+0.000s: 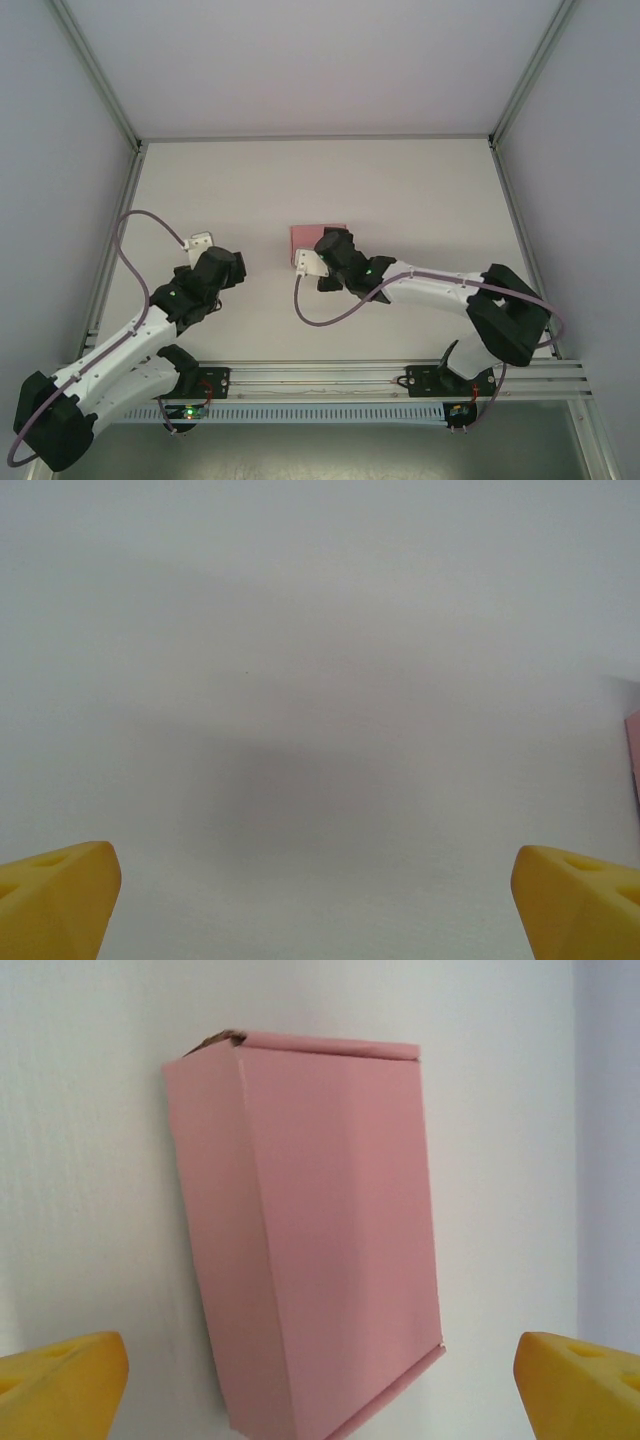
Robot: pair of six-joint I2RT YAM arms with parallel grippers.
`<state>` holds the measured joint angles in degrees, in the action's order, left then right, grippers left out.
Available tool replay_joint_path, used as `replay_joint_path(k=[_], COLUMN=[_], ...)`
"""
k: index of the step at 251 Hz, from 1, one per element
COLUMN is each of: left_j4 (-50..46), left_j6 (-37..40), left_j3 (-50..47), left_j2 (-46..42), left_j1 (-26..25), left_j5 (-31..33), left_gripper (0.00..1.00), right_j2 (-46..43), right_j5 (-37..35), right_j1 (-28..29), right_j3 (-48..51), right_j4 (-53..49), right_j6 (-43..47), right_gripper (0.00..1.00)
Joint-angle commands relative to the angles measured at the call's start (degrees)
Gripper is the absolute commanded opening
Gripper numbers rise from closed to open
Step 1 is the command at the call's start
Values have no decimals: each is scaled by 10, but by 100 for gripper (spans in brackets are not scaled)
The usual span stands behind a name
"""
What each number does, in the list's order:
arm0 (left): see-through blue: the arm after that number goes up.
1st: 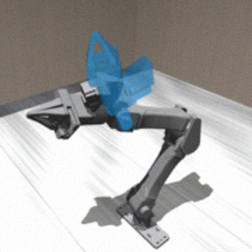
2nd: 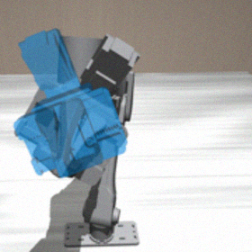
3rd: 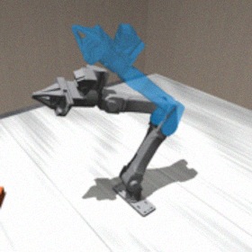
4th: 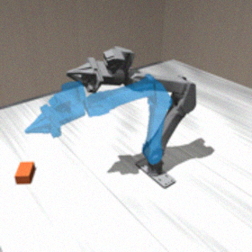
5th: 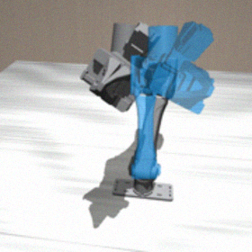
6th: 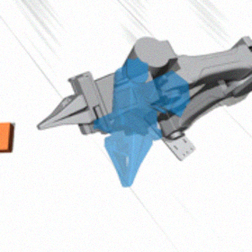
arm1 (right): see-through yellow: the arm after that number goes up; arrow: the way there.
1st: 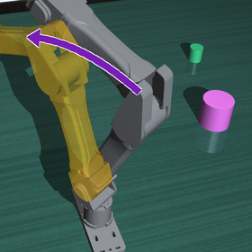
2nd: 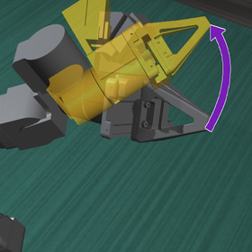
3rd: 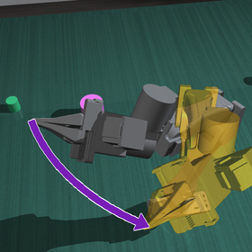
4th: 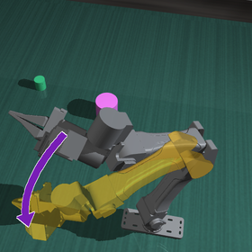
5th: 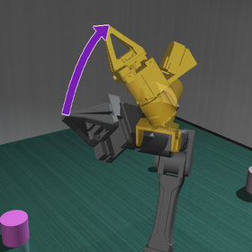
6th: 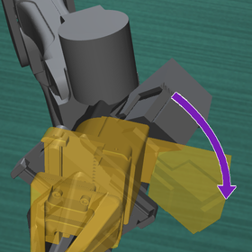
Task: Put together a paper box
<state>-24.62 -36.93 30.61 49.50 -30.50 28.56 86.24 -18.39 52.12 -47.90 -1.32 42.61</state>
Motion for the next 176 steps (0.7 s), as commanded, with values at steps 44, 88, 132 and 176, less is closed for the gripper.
replay_joint_path(k=[44,88,132,176], left_j4=[99,250,442,561], left_j6=[68,165,304,343], left_j3=[54,36,-24,-56], left_j2=[80,113,159,236], left_j1=[89,145,174,206], left_j5=[45,90,82,21], left_gripper=[100,100,100,100], right_j2=[-145,-204,-204,-160], right_j5=[25,-2,38,77], right_j1=[-136,-266,-376,-409], right_j3=[52,130,256,238], right_j4=[99,160,395,396], right_j6=[-274,-390,-445,-421], right_gripper=[98,98,98,98])
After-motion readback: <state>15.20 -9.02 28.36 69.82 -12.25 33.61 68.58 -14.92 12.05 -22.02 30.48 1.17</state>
